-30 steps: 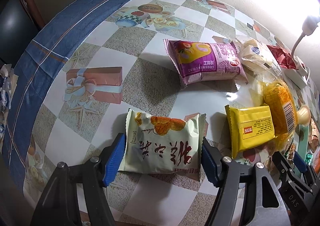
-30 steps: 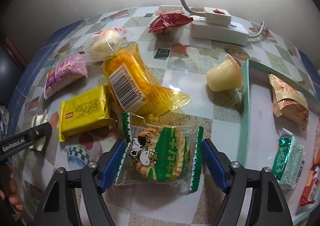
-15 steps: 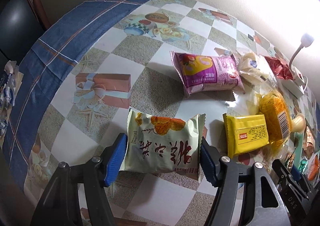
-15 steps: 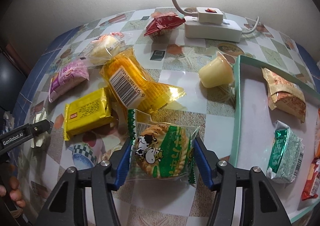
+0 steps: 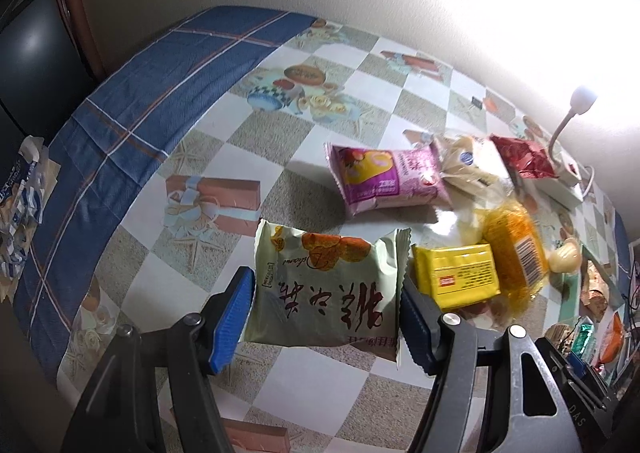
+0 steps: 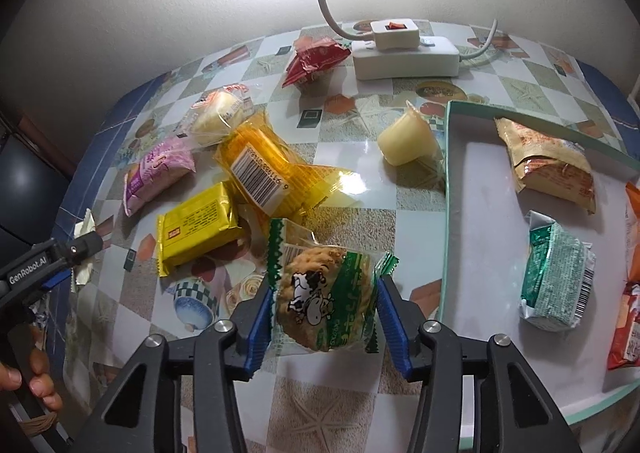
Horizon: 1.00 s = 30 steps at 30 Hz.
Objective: Organize snacks
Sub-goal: 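Close left gripper on pale green chip bag while right closes on green cookie pack, then lift both held packs and carry them over the white tray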
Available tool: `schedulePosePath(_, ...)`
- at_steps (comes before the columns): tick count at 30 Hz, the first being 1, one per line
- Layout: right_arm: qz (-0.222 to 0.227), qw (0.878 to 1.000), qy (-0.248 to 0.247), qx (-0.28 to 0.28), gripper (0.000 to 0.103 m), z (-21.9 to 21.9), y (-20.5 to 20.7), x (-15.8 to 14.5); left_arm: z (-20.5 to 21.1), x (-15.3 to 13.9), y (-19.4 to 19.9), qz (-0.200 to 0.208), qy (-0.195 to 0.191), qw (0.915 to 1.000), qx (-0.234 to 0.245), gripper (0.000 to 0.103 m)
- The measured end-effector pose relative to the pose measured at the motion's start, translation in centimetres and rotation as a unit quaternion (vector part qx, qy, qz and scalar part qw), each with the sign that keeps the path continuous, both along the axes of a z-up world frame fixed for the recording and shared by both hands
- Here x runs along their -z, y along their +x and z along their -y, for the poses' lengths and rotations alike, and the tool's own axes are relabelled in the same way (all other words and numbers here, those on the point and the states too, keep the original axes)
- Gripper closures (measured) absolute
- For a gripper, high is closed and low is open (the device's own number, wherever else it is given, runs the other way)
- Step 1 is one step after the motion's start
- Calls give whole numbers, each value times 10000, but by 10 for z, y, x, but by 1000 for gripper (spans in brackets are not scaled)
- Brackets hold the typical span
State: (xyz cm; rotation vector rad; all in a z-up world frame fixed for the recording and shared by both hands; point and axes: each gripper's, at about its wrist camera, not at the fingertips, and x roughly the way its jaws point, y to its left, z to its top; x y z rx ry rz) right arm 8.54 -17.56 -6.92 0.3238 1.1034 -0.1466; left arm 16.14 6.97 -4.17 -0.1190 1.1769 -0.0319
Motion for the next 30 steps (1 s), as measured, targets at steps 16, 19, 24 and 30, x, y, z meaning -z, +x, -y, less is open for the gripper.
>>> schedulePosePath(16, 860, 9956, 143, 341, 52, 18, -33, -71, 15, -50, -12, 605, -133, 9979, 171, 33)
schedulePosePath(19, 981, 9939, 86, 493, 52, 28, -42, -85, 23, -62, -17, 769, -224, 9964, 277, 33)
schedulePosePath(24, 1036, 9907, -56, 885, 52, 57, -57, -98, 41, -82, -24, 1042, -314, 9929, 478, 33)
schedulePosePath(30, 1122, 9824, -82, 1488, 52, 104, -82, -106, 67, -96, -33, 1287, -357, 9883, 737, 33)
